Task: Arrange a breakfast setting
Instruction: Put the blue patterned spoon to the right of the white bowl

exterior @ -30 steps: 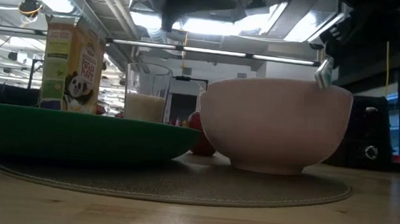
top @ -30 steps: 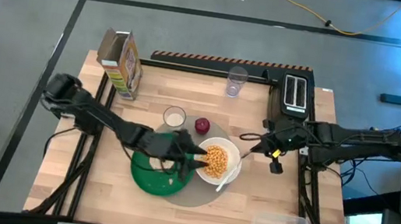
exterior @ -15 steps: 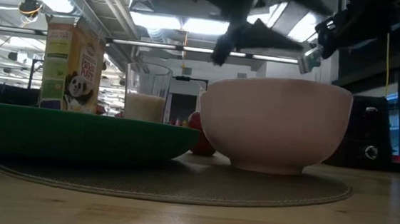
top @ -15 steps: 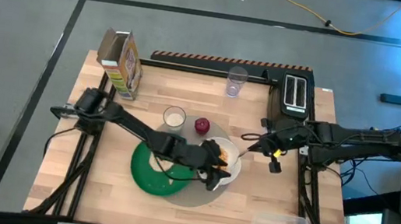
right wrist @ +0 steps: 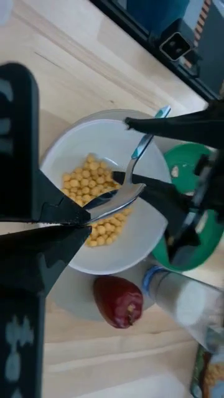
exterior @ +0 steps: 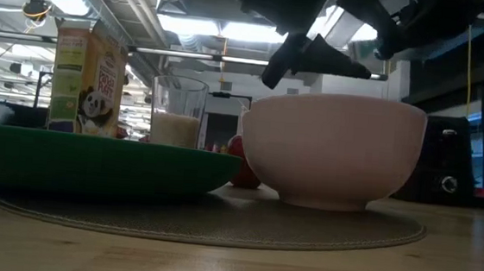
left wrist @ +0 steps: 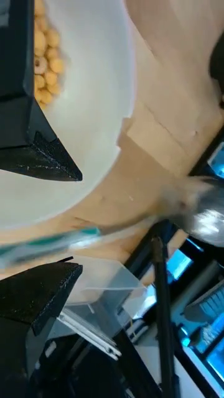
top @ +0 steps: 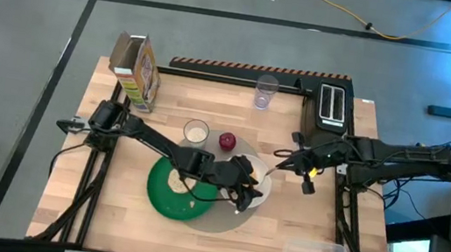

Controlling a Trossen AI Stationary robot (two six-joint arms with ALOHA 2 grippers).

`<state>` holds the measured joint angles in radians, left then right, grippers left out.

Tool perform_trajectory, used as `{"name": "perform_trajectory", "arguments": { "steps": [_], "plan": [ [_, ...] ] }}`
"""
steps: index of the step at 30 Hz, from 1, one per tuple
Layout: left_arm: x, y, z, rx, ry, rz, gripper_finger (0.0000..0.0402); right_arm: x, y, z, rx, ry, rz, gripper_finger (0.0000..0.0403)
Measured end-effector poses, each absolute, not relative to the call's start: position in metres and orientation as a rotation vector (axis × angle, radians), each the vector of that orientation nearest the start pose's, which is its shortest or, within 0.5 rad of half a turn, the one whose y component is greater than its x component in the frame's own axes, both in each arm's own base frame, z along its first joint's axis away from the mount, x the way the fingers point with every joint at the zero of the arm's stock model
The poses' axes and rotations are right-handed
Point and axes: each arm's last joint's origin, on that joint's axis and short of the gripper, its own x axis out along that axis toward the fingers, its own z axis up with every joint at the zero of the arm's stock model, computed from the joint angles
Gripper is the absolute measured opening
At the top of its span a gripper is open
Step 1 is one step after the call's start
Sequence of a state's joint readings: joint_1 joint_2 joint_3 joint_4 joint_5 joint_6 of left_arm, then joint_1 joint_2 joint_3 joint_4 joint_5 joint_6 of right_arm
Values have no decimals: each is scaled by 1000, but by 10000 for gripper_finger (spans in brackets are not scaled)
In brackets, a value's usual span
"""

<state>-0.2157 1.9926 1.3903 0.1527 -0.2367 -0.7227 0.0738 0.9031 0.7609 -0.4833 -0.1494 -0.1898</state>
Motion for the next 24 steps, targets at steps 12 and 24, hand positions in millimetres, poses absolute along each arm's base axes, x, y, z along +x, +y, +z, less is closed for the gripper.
{"name": "perform_trajectory", "arguments": {
  "steps": [12, 24],
  "plan": [
    [441, -91, 212, -560, 429, 149, 92, 186, 18, 281, -159, 584, 270, 0],
    [439, -95, 216, -504, 423, 124, 26, 182, 19, 284, -138, 558, 334, 40]
  ]
}}
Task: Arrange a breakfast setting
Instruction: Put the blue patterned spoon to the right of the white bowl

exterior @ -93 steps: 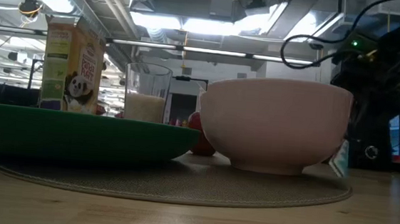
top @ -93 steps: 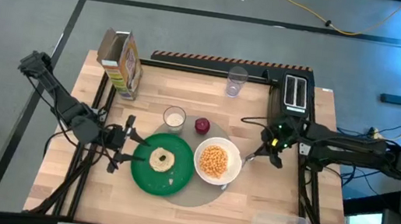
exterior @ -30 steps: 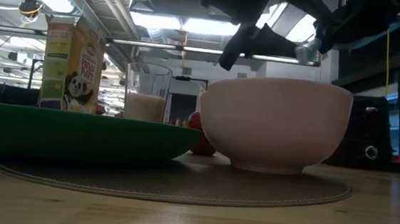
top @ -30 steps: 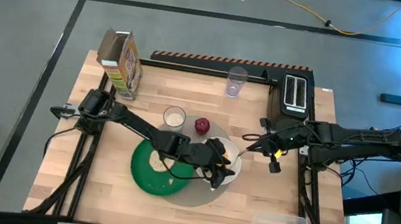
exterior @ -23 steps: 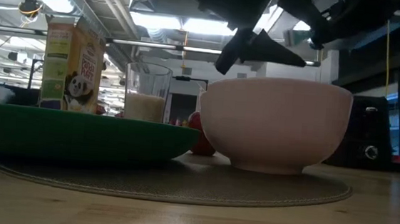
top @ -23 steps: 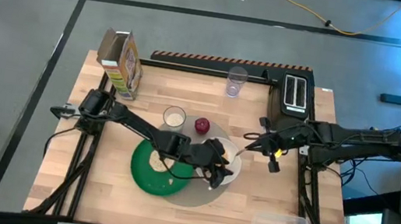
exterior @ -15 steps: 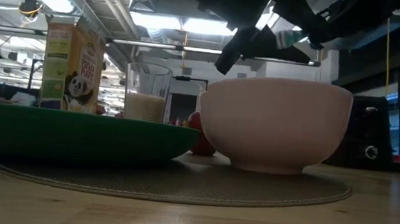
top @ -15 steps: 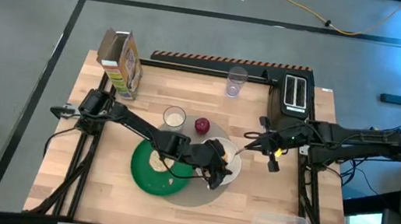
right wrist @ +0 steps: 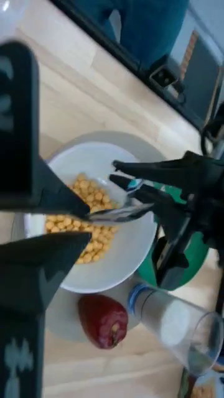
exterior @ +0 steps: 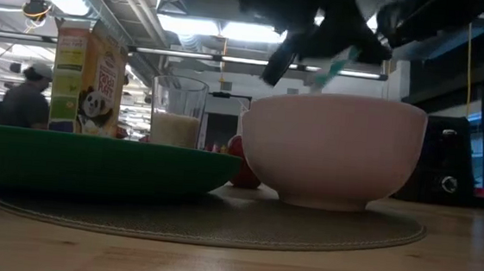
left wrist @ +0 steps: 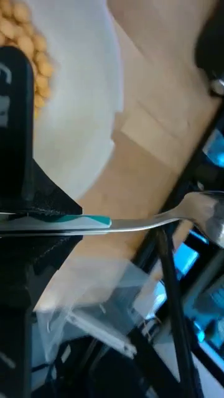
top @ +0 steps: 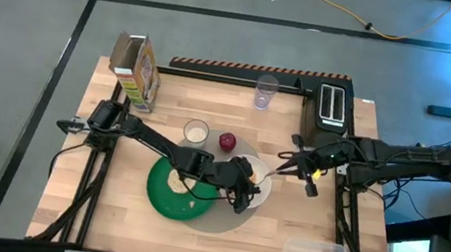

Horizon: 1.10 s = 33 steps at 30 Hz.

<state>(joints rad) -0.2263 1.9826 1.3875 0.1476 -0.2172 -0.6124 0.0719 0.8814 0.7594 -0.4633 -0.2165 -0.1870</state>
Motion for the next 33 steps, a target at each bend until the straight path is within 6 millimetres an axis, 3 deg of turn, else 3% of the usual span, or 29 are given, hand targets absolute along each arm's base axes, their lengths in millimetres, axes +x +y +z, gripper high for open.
{"name": "perform_trajectory", "arguments": {
  "steps": [8, 13, 18, 22, 25, 33],
  "plan": [
    [424, -117, 249, -408, 362, 29, 23, 157, 19, 302, -141, 430, 386, 162],
    [412, -132, 271, -290, 259, 3, 21, 149, 21, 308, -279, 277, 349, 208],
    [407, -138, 264, -241, 148, -24, 19, 154, 30, 299, -369, -87, 348, 218],
    [403, -135, 257, -229, 31, -28, 21, 161, 37, 280, -356, -251, 314, 218],
    [401, -133, 256, -209, 6, -34, 21, 169, 41, 269, -289, -277, 281, 218],
    [405, -123, 254, -161, 13, -3, 22, 190, 48, 275, -144, -321, 340, 218]
  ]
}}
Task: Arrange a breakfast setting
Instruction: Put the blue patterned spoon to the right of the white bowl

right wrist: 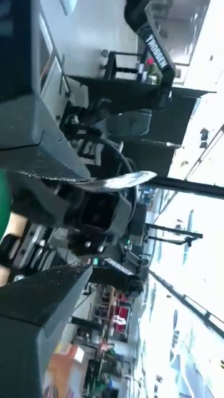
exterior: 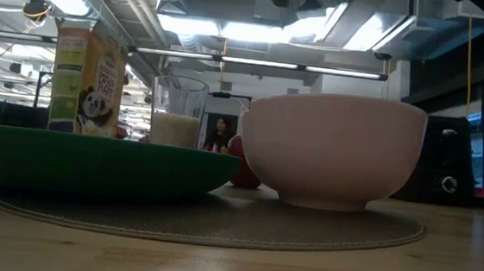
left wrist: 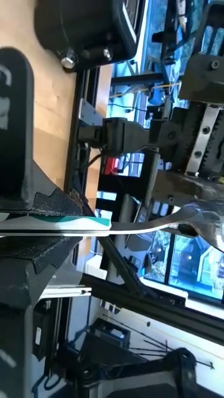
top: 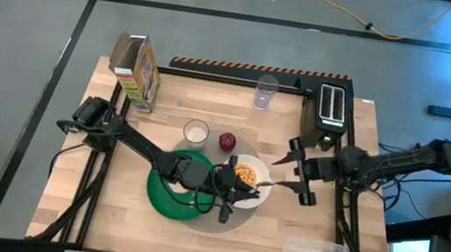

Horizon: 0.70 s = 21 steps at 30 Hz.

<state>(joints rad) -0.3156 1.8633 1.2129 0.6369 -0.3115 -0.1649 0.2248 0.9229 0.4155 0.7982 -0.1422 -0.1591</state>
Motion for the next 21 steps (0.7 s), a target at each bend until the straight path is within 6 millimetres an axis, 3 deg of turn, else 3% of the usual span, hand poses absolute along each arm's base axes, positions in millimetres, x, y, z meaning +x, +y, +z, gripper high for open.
{"name": "perform_trajectory", "arguments": {
  "steps": [6, 15, 21],
  "plan": [
    [406, -119, 254, -146, 13, 3, 23, 203, 55, 274, -101, -285, 371, 218],
    [407, -114, 254, -144, 17, 19, 24, 208, 59, 288, -107, -328, 366, 217],
    [407, -114, 253, -142, 18, 19, 24, 210, 59, 289, -118, -323, 365, 177]
  ]
}}
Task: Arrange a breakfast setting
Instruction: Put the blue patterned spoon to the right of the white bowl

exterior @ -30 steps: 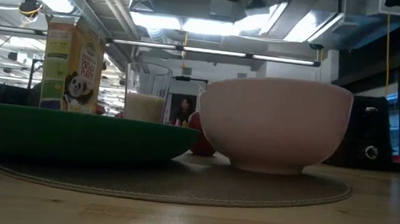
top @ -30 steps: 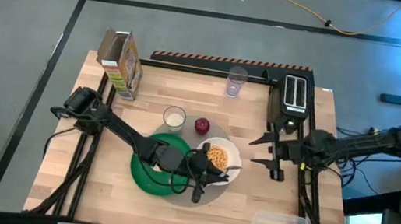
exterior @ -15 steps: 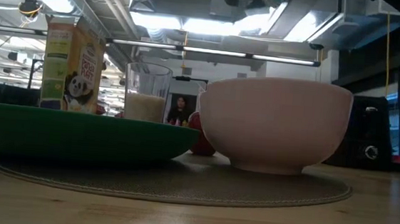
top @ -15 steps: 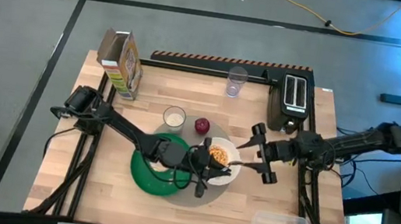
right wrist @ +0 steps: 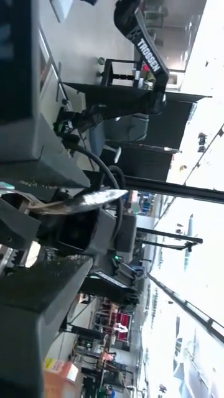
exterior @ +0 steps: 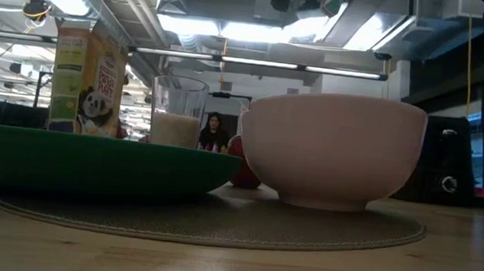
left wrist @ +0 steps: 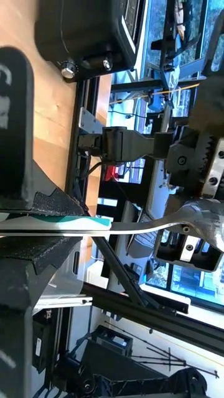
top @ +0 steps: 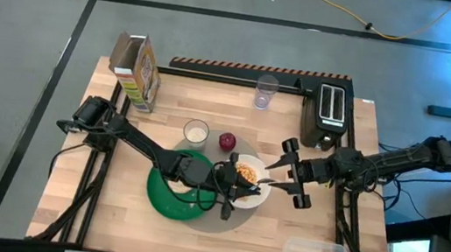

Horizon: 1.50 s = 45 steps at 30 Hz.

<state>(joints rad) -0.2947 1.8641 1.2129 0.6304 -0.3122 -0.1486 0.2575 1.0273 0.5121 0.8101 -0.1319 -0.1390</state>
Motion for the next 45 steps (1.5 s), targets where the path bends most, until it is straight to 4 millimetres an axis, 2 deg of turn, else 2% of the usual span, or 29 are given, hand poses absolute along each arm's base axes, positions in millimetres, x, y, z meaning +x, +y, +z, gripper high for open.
{"name": "perform_trajectory", "arguments": {
  "steps": [12, 19, 24, 31, 35, 39, 45],
  "plan": [
    [408, -111, 253, -145, 18, 29, 25, 216, 61, 283, -140, -308, 380, 81],
    [408, -110, 253, -149, 18, 32, 25, 216, 61, 284, -168, -323, 377, 7],
    [408, -111, 253, -147, 19, 36, 37, 216, 61, 284, -167, -320, 373, 6],
    [404, -116, 254, -135, 57, 28, 122, 212, 60, 286, -145, -315, 394, 2],
    [391, -118, 266, -104, 140, 40, 159, 204, 58, 291, -124, -289, 391, 3],
    [374, -121, 274, -74, 256, 36, 168, 190, 53, 295, -93, -243, 370, 2],
    [356, -131, 275, -44, 362, 89, 168, 164, 44, 296, -23, -109, 282, 1]
  ]
}}
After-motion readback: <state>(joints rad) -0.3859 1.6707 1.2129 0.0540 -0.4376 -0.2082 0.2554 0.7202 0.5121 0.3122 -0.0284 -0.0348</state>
